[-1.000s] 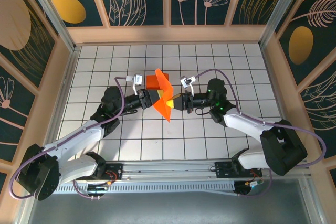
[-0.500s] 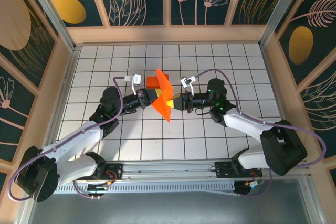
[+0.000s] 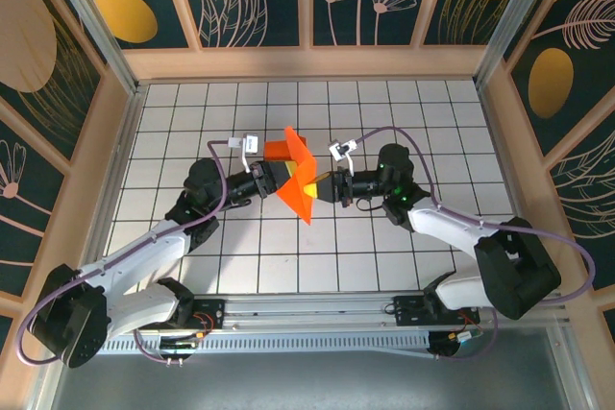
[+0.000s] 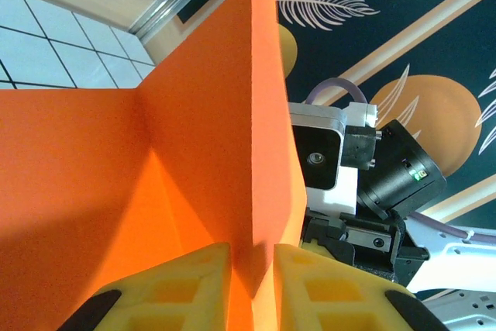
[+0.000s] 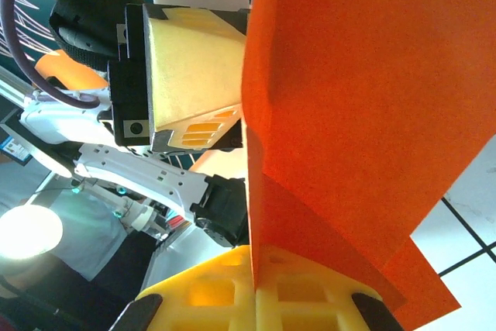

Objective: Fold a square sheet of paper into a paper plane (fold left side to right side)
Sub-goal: Turn over the paper at the center of the table.

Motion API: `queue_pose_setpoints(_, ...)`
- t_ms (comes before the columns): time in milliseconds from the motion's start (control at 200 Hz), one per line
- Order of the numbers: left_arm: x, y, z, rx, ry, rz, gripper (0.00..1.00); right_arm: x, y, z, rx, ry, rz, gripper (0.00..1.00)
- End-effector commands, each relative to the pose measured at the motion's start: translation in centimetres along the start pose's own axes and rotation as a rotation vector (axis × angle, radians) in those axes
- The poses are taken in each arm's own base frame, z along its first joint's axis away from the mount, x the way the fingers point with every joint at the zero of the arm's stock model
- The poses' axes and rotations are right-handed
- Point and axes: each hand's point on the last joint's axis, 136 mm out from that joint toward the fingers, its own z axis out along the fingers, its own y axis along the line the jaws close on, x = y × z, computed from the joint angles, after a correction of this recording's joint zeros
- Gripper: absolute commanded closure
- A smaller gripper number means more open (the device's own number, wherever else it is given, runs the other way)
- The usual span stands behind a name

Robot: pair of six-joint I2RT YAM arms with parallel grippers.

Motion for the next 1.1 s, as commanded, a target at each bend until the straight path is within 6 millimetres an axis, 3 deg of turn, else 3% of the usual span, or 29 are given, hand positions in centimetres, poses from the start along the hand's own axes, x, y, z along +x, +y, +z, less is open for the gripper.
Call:
queue_pose_setpoints(0, -0.2, -1.4, 0.1, 0.059, -0.007, 0.028, 0.8, -1.0, 1.1, 0.7, -0.037, -0.006, -0.036, 1.0)
queue_pose_setpoints(255, -0.4, -1.0, -0.1, 0.028, -0.022, 0.035, 0.91, -1.1, 0.8, 0.6, -0.023, -0.014, -0.033, 1.0)
queue_pose_setpoints(350, -0.6, -0.9, -0.2, 0.02, -0.039, 0.036, 0.95, -1.3, 0.8, 0.3, -0.002, -0.025, -0.037, 0.94)
queue_pose_setpoints(636, -1.0, -1.0, -0.3, 0.025, -0.071, 0.031, 0.98, -1.6, 0.5, -3.0, 0.191, -0.108, -0.069, 0.56)
queue_pose_setpoints(786, -1.1, -1.2, -0.2, 0.032, -0.077, 0.032, 0.98, -0.3, -1.8, -5.6, 0.325, -0.156, 0.002, 0.29)
queue_pose_setpoints(931, -1.1, -1.2, -0.1, 0.034, -0.078, 0.029, 0.98, 1.7, -2.3, -5.0, 0.295, -0.134, 0.072, 0.17)
queue_pose_setpoints(1096, -1.1, -1.2, 0.0, 0.031, -0.077, 0.03, 0.98, 2.2, 0.1, -2.6, 0.18, -0.106, 0.018, 0.1)
